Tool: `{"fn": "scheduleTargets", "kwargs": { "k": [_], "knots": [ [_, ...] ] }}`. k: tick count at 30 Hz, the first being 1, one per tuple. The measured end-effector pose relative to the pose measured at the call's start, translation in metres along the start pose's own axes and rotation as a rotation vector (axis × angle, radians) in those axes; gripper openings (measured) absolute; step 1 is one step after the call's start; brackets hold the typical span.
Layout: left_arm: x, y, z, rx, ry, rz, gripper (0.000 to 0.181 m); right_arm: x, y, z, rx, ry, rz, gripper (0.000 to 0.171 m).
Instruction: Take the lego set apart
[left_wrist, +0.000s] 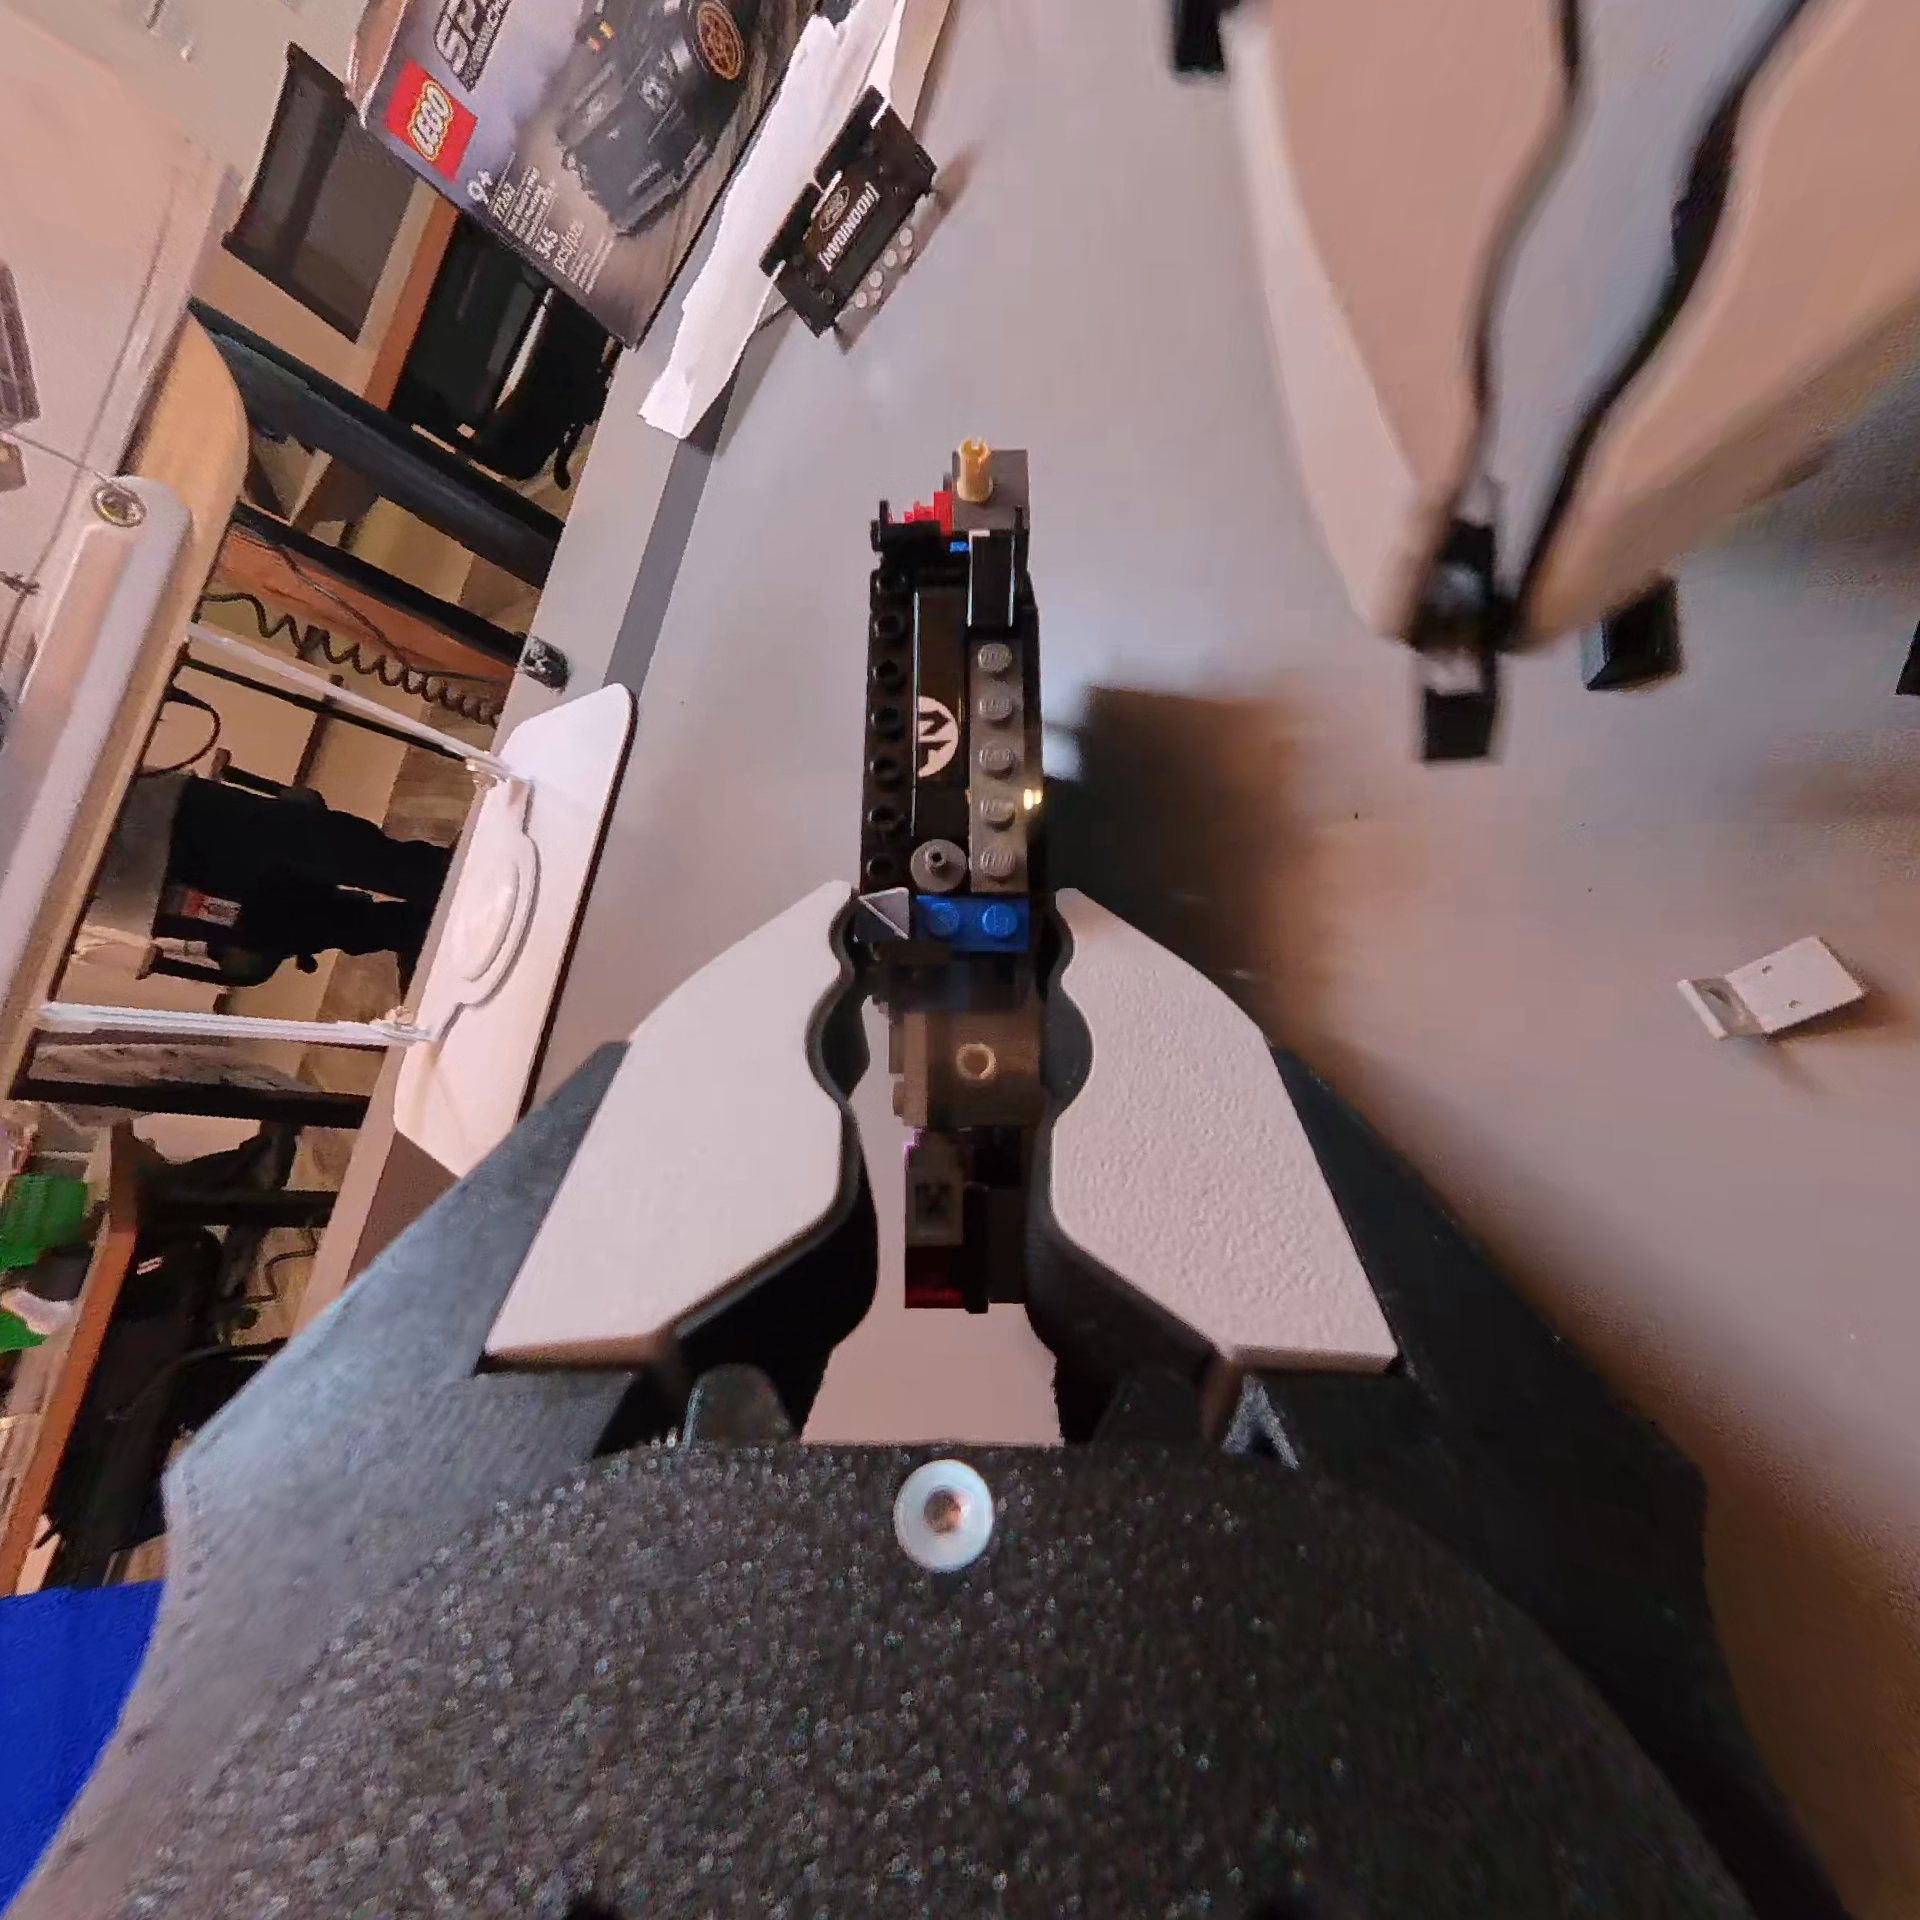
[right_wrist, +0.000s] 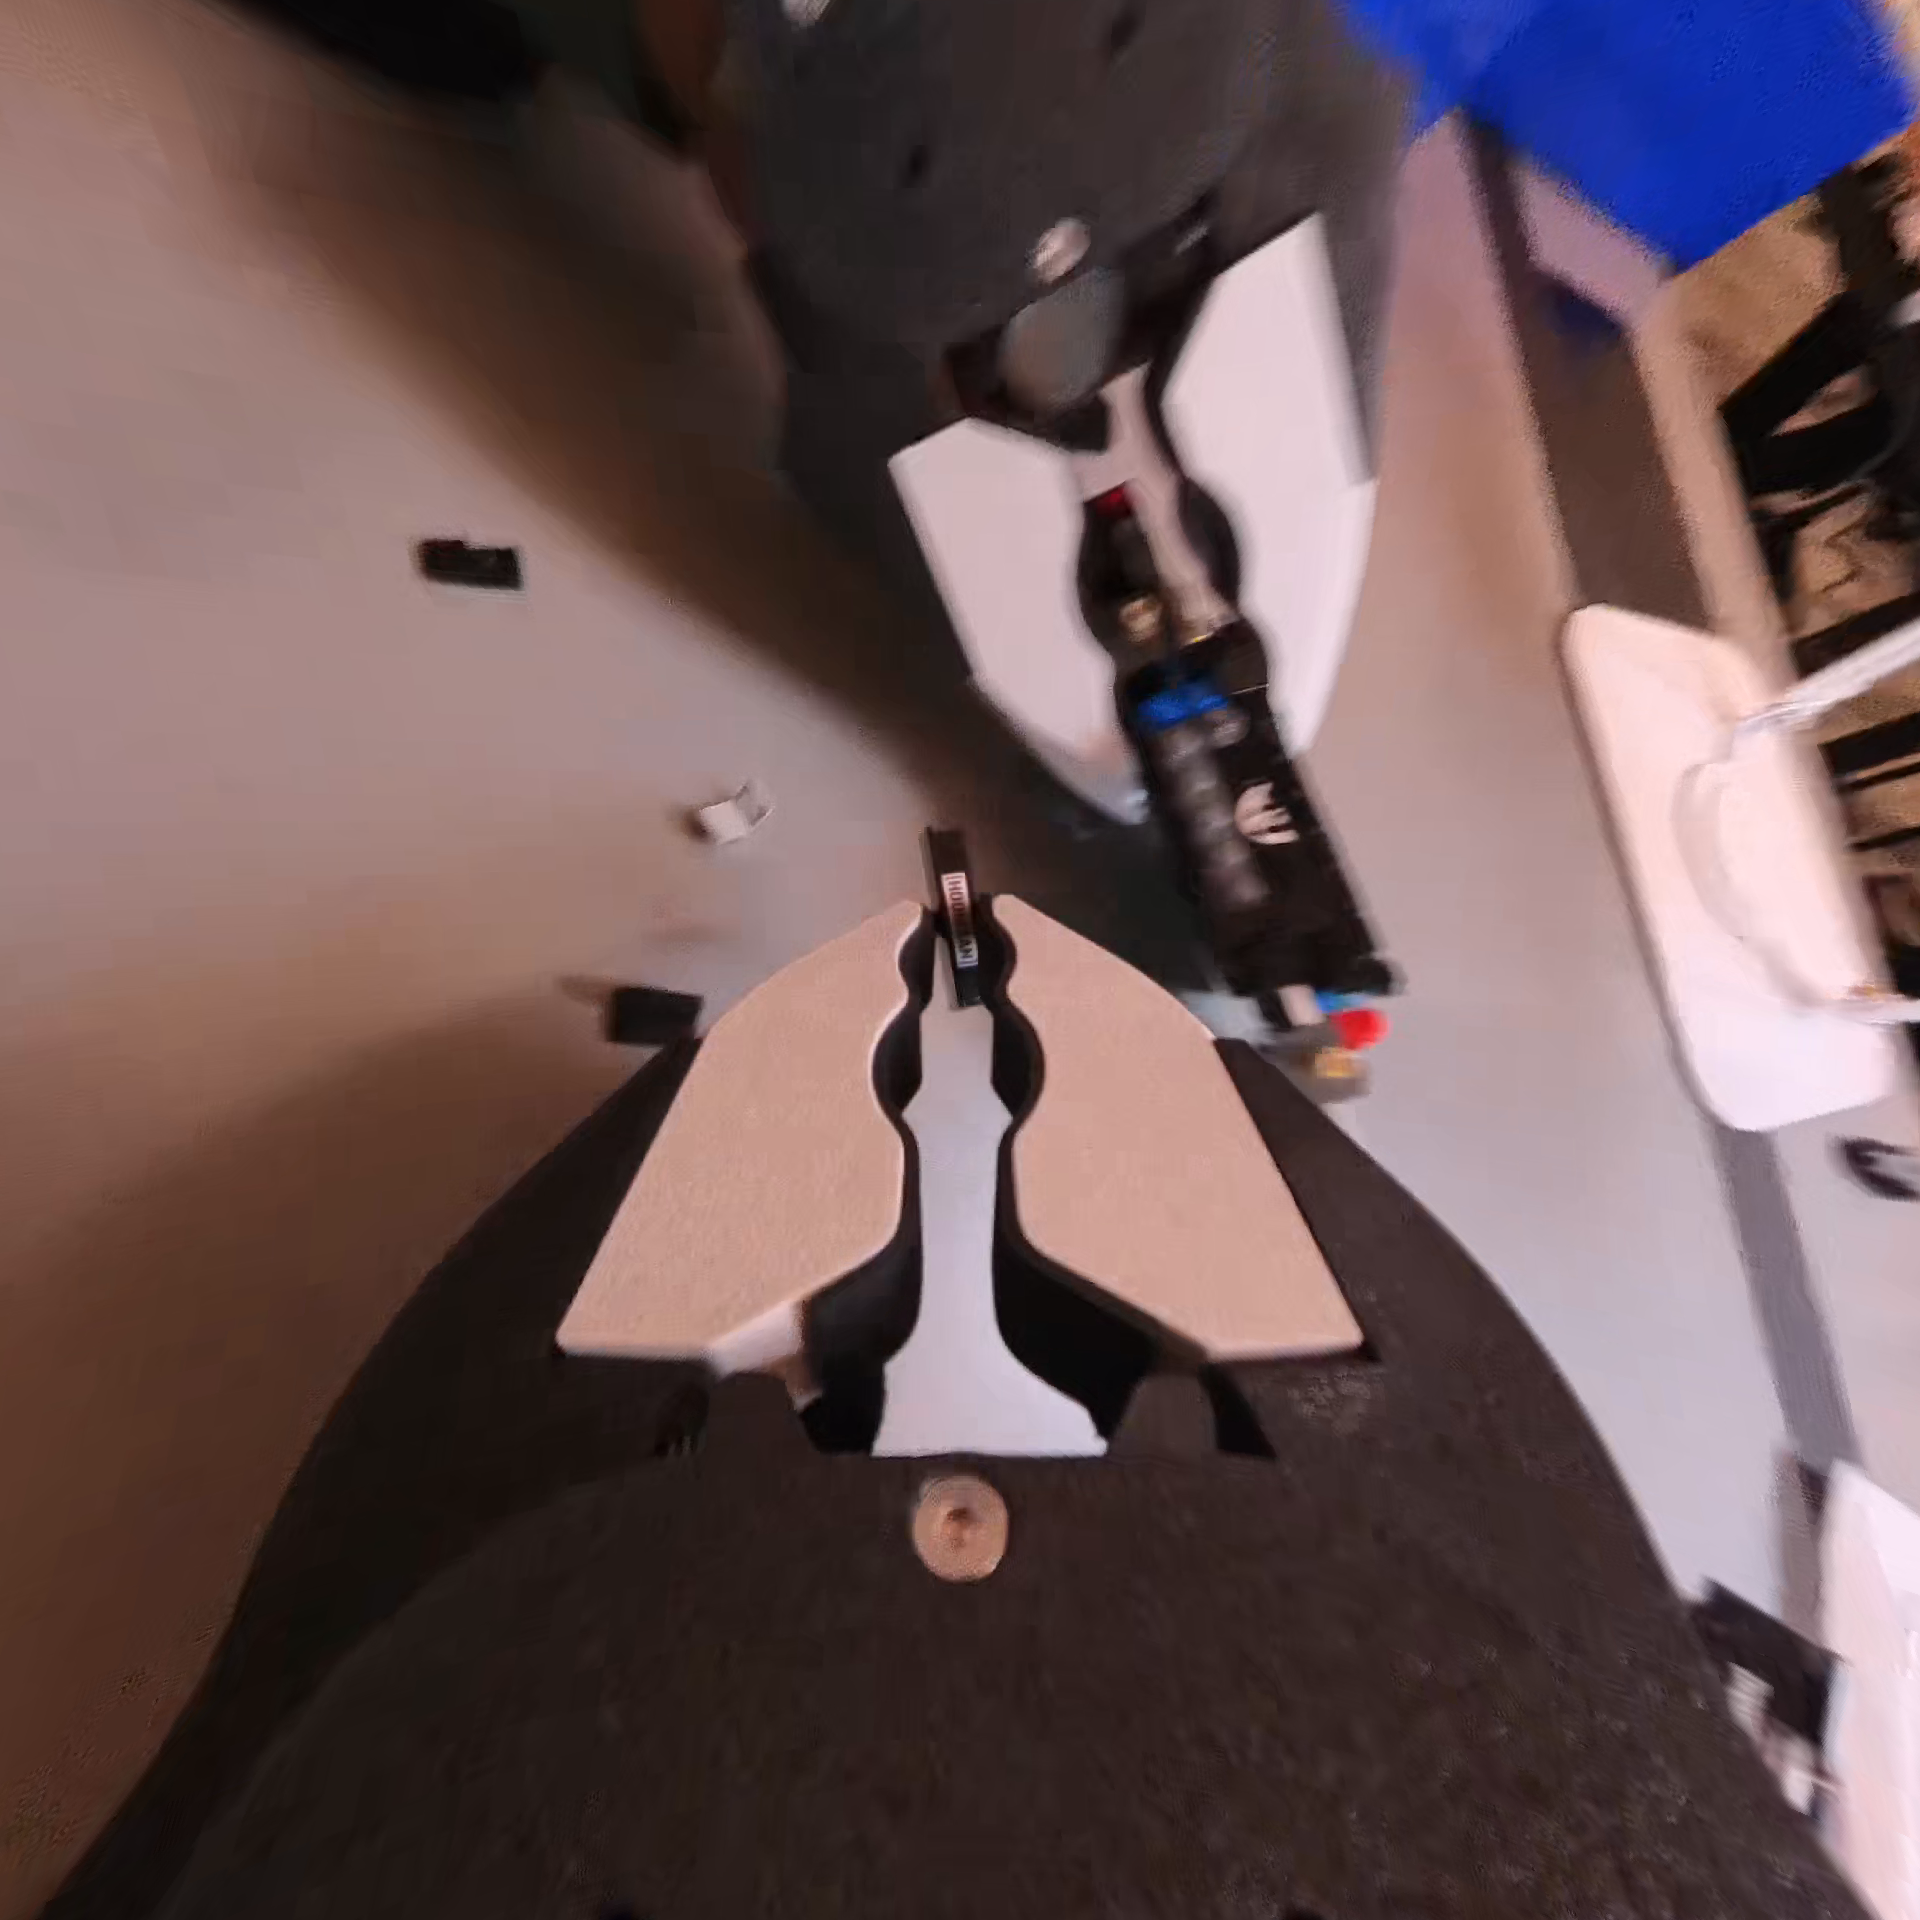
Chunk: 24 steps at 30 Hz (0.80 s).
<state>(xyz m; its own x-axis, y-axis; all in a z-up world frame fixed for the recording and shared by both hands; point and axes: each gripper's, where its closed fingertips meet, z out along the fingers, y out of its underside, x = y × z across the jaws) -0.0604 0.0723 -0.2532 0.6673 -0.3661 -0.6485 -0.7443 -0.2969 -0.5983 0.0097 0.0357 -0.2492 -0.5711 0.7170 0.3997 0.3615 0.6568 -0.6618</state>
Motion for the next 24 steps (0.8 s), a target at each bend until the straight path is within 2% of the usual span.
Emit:
{"fn": "scheduleTargets", "kwargs": {
  "k": [1,2,4,7,9,11,14,19,20,23,24],
  "knots": [
    [-0.001,0.001,0.0,0.0,0.001,-0.007,0.031,-0.008,0.006,0.005,-0.033,-0.047,0.02,0.009],
    [-0.001,0.001,0.0,-0.002,0.001,-0.008,0.031,-0.012,0.011,0.009,-0.06,-0.077,0.035,0.022],
    [-0.001,0.001,0.0,-0.005,0.003,-0.007,0.031,-0.006,0.005,0.005,-0.008,-0.062,0.05,0.026],
    [0.0,0.001,-0.001,-0.008,0.003,0.009,0.03,0.027,-0.023,-0.013,0.15,0.078,0.104,0.023],
    [0.002,-0.001,-0.001,-0.012,-0.001,0.03,0.031,0.052,-0.022,-0.017,0.116,0.234,0.032,0.022],
    [0.004,-0.003,-0.001,-0.011,0.004,0.049,0.031,0.059,-0.012,-0.009,0.017,0.3,-0.082,0.022],
    [0.008,-0.006,-0.003,-0.014,0.004,0.071,0.031,0.052,-0.001,0.006,-0.055,0.283,-0.165,0.02],
    [0.006,-0.002,-0.005,-0.021,0.015,0.044,0.031,0.056,0.003,0.0,-0.077,0.356,-0.286,0.015],
    [0.006,-0.001,-0.006,-0.02,0.018,0.037,0.031,0.055,0.005,0.0,-0.079,0.356,-0.299,0.009],
    [0.006,0.0,-0.007,-0.02,0.019,0.05,0.031,0.054,0.004,0.0,-0.075,0.353,-0.303,0.008],
    [0.006,0.001,-0.007,-0.026,0.013,0.061,0.031,0.053,0.004,0.0,-0.06,0.329,-0.245,0.007]
  ]
}}
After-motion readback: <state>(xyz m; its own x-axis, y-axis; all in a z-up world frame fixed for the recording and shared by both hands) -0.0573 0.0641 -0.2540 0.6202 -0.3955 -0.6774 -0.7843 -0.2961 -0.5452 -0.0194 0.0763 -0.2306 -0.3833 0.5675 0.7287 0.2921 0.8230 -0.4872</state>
